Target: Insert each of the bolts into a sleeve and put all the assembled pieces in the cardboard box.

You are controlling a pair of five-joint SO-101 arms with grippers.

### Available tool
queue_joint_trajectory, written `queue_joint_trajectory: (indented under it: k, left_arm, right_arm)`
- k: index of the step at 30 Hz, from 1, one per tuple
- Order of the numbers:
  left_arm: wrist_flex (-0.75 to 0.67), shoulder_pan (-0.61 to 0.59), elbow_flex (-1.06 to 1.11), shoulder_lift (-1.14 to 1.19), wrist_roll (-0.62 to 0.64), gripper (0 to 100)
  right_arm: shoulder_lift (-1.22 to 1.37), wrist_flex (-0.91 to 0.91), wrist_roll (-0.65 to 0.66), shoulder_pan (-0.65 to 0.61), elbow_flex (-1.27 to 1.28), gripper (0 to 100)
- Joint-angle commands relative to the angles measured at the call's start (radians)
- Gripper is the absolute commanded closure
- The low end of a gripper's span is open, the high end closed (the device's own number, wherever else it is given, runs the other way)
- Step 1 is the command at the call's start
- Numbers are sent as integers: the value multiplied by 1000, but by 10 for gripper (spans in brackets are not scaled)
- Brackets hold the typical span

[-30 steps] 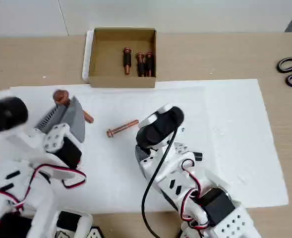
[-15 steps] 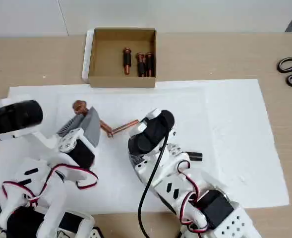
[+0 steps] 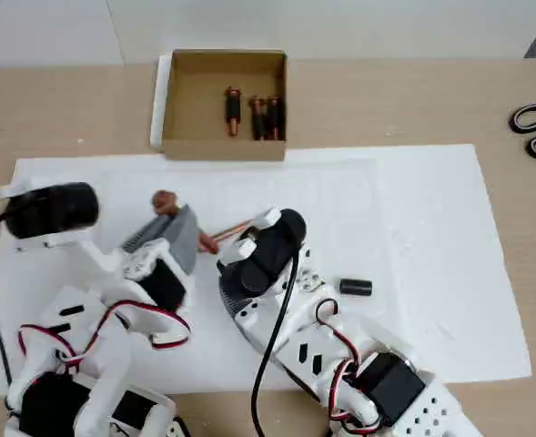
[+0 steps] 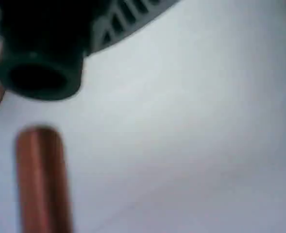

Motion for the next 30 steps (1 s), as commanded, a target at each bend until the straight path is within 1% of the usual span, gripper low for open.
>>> queue_joint_trajectory:
  k: [1,6,9,14,16,19,30]
  left_arm:
    - [-12,34,1,-9,-8,993]
    - [-8,37,18,-9,-9,993]
    - [-5,37,18,-11,-34,993]
    - [-3,38,19,-8,-35,993]
    - [14,60,19,-9,-35,993]
    - [44,87,19,-11,-34,993]
    - [66,89,39,-11,-34,993]
  right_arm:
    - [-5,-33,11,-5,-5,995]
    - [-12,-33,44,-5,-6,995]
    - [-12,-33,44,-5,-6,995]
    - [-13,-33,40,-5,-6,995]
    - [-15,-33,40,-5,-6,995]
    - [-53,-33,40,-5,-5,995]
    - [-136,-33,44,-4,54,995]
